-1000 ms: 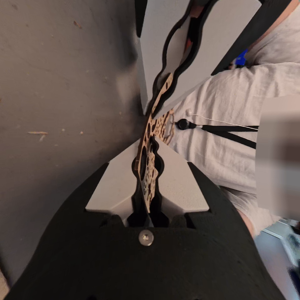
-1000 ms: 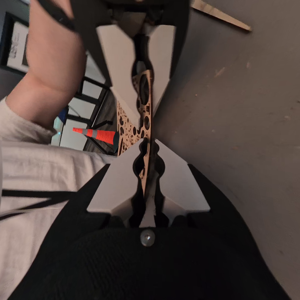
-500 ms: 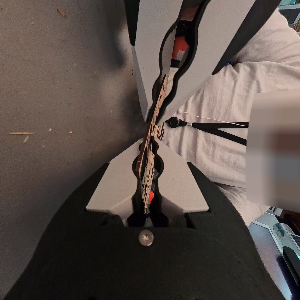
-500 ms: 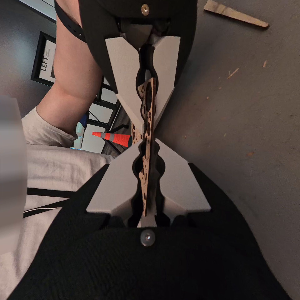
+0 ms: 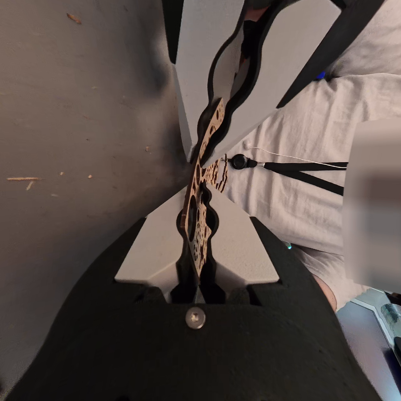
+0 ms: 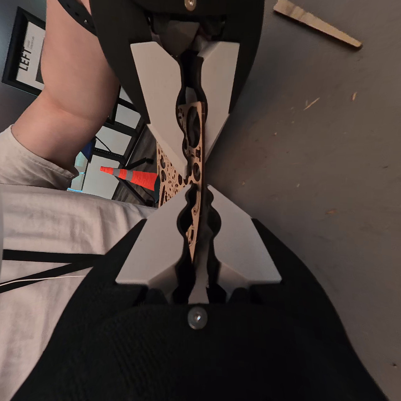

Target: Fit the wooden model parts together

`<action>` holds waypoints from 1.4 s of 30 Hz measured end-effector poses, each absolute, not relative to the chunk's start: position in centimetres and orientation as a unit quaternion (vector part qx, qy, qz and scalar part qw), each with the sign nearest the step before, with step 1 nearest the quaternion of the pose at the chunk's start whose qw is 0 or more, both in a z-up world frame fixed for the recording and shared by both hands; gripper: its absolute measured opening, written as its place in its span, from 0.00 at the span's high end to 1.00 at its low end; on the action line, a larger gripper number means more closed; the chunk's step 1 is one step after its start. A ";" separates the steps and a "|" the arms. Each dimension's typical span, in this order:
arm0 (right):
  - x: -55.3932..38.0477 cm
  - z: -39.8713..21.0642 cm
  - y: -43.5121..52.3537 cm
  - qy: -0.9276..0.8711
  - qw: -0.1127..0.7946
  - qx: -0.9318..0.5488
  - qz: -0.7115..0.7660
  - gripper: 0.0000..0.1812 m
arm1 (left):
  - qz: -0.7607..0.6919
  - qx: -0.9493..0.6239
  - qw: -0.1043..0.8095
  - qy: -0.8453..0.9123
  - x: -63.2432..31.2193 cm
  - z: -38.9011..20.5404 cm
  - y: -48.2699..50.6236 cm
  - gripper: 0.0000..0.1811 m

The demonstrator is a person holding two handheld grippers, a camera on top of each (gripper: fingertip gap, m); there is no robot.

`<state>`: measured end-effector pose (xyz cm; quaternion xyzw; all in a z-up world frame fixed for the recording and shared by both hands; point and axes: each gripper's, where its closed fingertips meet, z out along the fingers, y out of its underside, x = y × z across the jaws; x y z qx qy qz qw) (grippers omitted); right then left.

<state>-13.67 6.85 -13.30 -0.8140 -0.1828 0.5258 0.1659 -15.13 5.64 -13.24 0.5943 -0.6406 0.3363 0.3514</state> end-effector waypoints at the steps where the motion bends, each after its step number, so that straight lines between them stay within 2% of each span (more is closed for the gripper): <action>1: -13.7 -13.4 6.9 -0.186 0.171 -0.816 0.521 0.97 | 0.333 0.595 0.348 -0.644 -15.2 -13.3 5.7 0.98; 8: -13.8 -14.0 7.0 -0.207 0.204 -0.821 0.492 0.98 | 0.324 0.605 0.348 -0.639 -15.3 -13.8 5.8 0.97; 11: -13.9 -13.0 6.9 -0.195 0.210 -0.793 0.538 0.98 | 0.340 0.602 0.363 -0.624 -15.4 -13.1 5.7 0.98; 23: -13.5 -12.6 5.7 -0.190 0.178 -0.776 0.574 0.96 | 0.361 0.588 0.373 -0.621 -15.9 -13.0 5.5 0.98; 36: -13.8 -14.0 5.6 -0.222 0.166 -0.810 0.516 0.98 | 0.358 0.583 0.358 -0.636 -16.0 -13.4 5.5 0.98; 42: -13.9 -15.0 5.8 -0.229 0.211 -0.821 0.479 0.98 | 0.336 0.599 0.358 -0.632 -16.3 -14.3 5.8 0.97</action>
